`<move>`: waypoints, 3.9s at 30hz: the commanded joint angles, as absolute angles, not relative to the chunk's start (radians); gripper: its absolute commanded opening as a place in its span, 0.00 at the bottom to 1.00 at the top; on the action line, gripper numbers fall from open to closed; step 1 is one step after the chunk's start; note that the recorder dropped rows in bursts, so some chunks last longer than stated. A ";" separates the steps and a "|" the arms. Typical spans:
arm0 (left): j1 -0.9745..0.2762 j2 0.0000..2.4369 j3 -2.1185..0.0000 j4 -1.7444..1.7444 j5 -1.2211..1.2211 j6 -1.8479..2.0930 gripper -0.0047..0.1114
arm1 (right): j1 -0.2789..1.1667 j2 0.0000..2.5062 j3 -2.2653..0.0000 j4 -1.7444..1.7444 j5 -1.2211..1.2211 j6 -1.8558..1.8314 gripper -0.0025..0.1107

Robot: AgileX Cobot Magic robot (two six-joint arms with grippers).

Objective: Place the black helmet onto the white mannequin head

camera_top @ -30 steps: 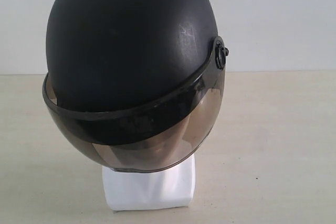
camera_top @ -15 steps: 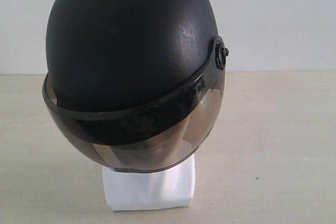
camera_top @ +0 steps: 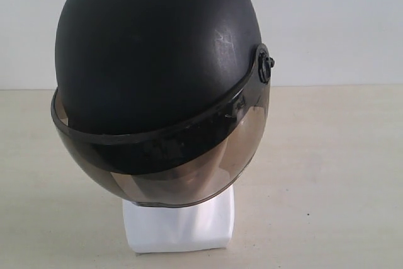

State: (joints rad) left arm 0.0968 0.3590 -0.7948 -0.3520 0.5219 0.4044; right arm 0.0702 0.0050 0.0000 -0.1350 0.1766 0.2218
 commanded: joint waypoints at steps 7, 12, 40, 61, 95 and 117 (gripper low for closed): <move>0.098 0.354 -0.788 -0.350 0.525 0.393 0.08 | 0.070 0.000 0.000 0.044 0.333 -0.020 0.02; 0.098 0.354 -0.788 -0.350 0.525 0.393 0.08 | 0.068 0.000 0.000 0.032 0.335 -0.035 0.02; 0.098 0.354 -0.788 -0.350 0.523 0.393 0.08 | 0.020 0.000 0.000 0.032 0.350 -0.035 0.02; 0.098 0.354 -0.788 -0.350 0.525 0.393 0.08 | 0.020 0.000 0.000 0.032 0.342 -0.035 0.02; 0.098 0.354 -0.788 -0.350 0.523 0.393 0.08 | 0.020 0.000 0.000 0.039 0.348 -0.033 0.02; 0.098 0.354 -0.788 -0.350 0.523 0.393 0.08 | 0.020 0.000 0.000 0.039 0.348 -0.026 0.02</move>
